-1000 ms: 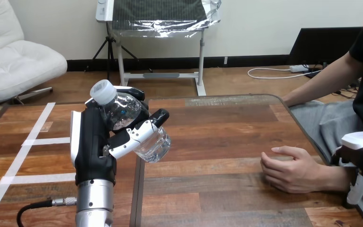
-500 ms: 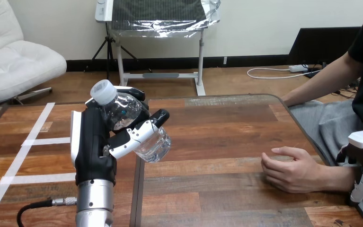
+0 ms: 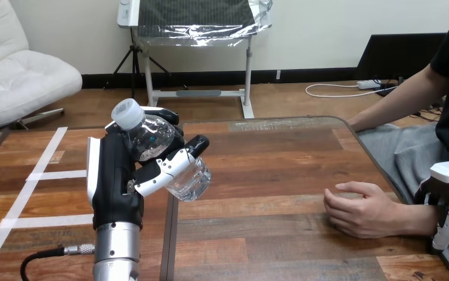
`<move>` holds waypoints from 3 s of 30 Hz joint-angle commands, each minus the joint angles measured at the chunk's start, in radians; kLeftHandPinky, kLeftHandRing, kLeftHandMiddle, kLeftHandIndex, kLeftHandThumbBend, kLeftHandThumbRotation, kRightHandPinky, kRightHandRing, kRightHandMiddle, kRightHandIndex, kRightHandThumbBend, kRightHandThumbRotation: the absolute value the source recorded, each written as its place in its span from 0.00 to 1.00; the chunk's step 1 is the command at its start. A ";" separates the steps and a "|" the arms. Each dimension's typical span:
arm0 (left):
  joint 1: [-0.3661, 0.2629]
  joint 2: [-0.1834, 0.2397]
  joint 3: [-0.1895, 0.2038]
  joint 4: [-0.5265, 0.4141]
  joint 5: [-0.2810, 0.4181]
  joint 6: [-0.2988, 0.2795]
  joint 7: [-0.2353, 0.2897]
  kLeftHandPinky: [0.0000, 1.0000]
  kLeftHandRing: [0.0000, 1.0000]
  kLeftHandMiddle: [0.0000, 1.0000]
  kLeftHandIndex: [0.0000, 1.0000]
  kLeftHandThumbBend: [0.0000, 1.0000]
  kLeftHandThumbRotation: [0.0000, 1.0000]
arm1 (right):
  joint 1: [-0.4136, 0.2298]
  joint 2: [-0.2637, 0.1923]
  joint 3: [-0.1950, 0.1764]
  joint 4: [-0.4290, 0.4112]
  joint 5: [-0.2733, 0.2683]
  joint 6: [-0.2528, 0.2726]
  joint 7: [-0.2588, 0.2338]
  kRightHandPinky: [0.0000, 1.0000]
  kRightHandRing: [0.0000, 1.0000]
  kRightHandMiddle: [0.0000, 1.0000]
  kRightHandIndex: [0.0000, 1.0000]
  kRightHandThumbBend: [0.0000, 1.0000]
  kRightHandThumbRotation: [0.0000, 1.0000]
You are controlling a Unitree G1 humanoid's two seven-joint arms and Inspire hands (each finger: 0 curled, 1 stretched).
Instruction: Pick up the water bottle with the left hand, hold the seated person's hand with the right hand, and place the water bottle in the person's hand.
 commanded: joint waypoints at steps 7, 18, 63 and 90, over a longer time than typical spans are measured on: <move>-0.042 -0.010 -0.002 -0.071 0.004 0.002 0.006 0.39 0.40 0.43 0.46 0.70 0.00 | -0.009 0.063 -0.026 0.037 0.094 -0.025 -0.008 0.62 0.72 0.79 0.76 0.72 0.00; -0.044 -0.007 0.003 -0.070 0.009 0.007 0.012 0.39 0.40 0.42 0.46 0.71 0.00 | -0.026 0.086 -0.021 0.102 0.143 -0.103 -0.007 0.62 0.69 0.77 0.74 0.70 0.00; -0.029 0.001 0.009 -0.104 0.024 0.009 0.019 0.36 0.39 0.43 0.46 0.70 0.00 | -0.085 0.168 0.041 0.193 0.100 -0.066 0.032 0.54 0.62 0.73 0.77 0.68 0.00; -0.014 -0.004 0.007 -0.122 0.009 0.021 0.011 0.36 0.39 0.43 0.46 0.69 0.00 | -0.097 0.177 0.085 0.213 0.061 -0.074 0.041 0.62 0.67 0.78 0.80 0.72 0.00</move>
